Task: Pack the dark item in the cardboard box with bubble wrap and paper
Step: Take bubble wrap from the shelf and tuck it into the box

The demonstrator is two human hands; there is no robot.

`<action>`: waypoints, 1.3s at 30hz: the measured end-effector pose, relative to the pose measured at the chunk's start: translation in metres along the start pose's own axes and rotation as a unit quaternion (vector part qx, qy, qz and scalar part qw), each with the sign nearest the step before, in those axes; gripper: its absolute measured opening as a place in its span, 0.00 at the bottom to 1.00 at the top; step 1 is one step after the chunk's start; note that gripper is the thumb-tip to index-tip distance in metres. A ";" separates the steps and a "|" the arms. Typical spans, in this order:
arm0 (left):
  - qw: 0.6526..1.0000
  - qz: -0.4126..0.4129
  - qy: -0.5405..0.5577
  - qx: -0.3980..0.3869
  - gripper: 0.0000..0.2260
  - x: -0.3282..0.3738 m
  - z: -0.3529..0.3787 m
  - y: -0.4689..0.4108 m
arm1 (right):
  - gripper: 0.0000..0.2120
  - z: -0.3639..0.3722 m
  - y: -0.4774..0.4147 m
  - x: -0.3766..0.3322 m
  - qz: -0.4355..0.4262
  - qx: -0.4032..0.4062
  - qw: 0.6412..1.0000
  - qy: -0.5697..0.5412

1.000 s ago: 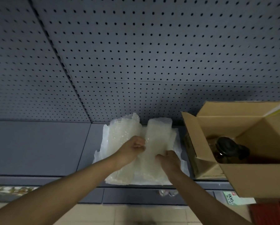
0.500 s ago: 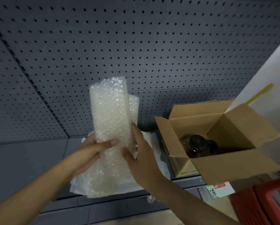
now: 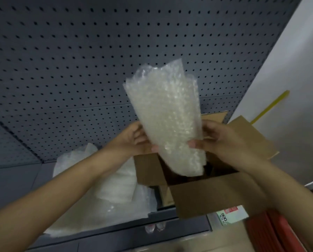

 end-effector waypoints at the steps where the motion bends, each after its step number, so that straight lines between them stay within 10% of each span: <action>1: 1.000 -0.010 -0.010 0.003 0.36 -0.005 0.003 -0.009 | 0.21 -0.026 -0.001 0.010 0.001 -0.013 0.998 0.054; 7: 0.987 -0.014 -0.154 0.040 0.51 -0.009 0.026 -0.039 | 0.23 -0.098 -0.023 0.099 0.017 -0.160 0.883 0.441; 15: 0.877 -0.055 -0.450 -0.163 0.38 -0.075 0.118 -0.058 | 0.12 -0.035 -0.030 0.160 0.085 -0.338 0.864 0.363; 25: 0.841 -0.115 -0.460 -0.259 0.15 -0.128 0.122 -0.072 | 0.14 0.003 -0.022 0.204 0.046 -0.434 0.784 0.441; 33: 0.807 -0.138 -0.503 -0.275 0.15 -0.138 0.131 -0.082 | 0.12 -0.028 -0.030 0.206 0.050 -0.375 0.865 0.331; 39: 0.773 -0.106 -0.567 -0.263 0.18 -0.136 0.136 -0.073 | 0.15 -0.019 -0.029 0.212 0.024 -0.374 0.850 0.371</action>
Point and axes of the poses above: each hand's wrist, its own y-axis away from the middle knuckle, its own z-axis out of the palm, x = y × z, the point moved 8 cm from there along -y, towards the middle knuckle, and after that the axes turned 8 degrees about -y, right-handed, at the moved point
